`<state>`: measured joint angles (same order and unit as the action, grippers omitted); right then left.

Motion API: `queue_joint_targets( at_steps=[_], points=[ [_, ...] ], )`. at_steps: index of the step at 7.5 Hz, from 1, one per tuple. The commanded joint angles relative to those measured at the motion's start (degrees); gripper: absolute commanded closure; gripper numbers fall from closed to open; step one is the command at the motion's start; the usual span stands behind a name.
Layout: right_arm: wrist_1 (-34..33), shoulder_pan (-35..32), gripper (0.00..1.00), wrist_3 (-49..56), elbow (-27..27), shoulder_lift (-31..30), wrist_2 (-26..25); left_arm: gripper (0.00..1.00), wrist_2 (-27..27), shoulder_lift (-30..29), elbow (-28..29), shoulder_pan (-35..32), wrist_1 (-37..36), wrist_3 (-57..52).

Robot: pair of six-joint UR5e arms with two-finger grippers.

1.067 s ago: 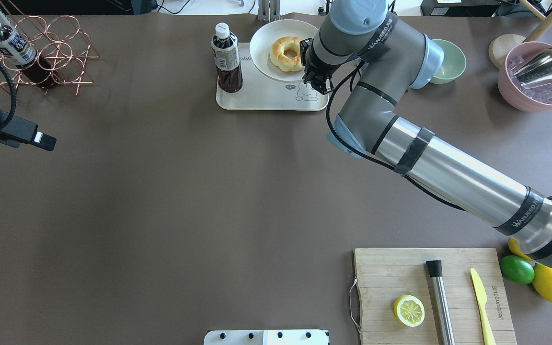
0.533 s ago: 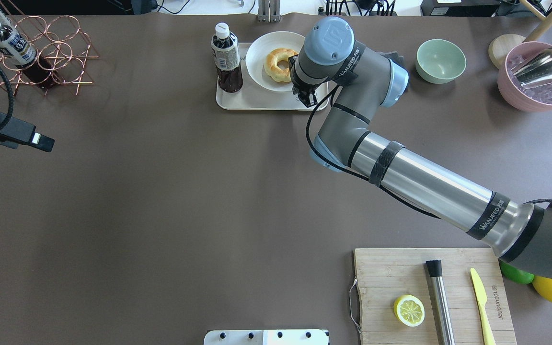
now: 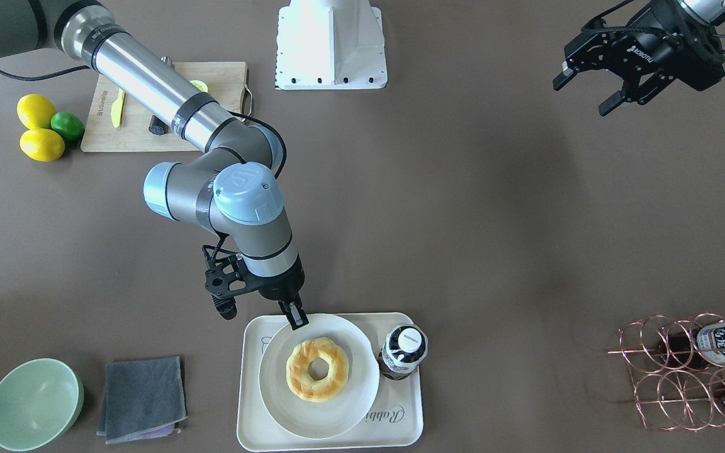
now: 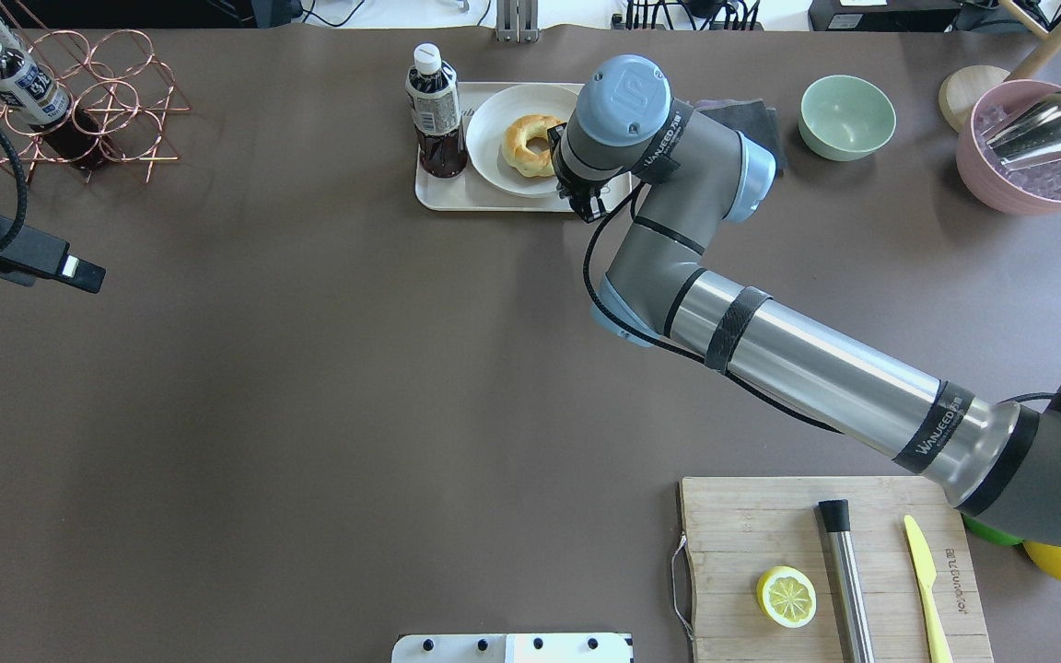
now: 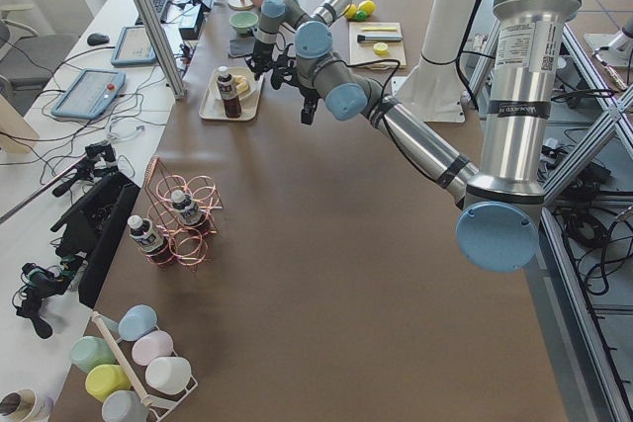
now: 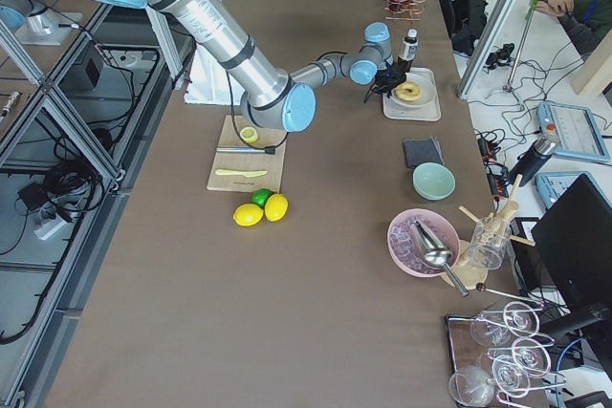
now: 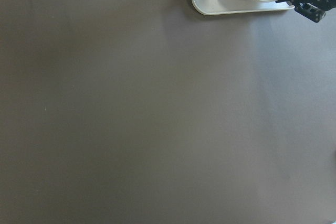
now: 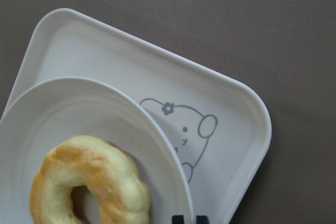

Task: Place donut on tray

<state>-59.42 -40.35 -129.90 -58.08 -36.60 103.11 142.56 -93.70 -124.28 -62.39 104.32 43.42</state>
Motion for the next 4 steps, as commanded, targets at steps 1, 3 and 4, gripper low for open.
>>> queue_joint_targets(
  at_steps=[1, 3, 4],
  points=[
    [0.0, -0.2, 0.04, 4.9, -0.5, -0.2, 0.2, 0.01, 0.0, 0.0, 0.2, 0.1, 0.0, 0.0],
    [-0.1, -0.4, 0.0, 14.7, -6.3, -4.0, 0.4, 0.01, 0.0, -0.1, 0.4, 0.1, 0.0, 0.0],
    [-0.8, -2.1, 0.0, 15.9, -7.4, -4.2, 2.2, 0.01, 0.0, 0.0, 0.5, 0.0, 0.0, 0.0]
  ],
)
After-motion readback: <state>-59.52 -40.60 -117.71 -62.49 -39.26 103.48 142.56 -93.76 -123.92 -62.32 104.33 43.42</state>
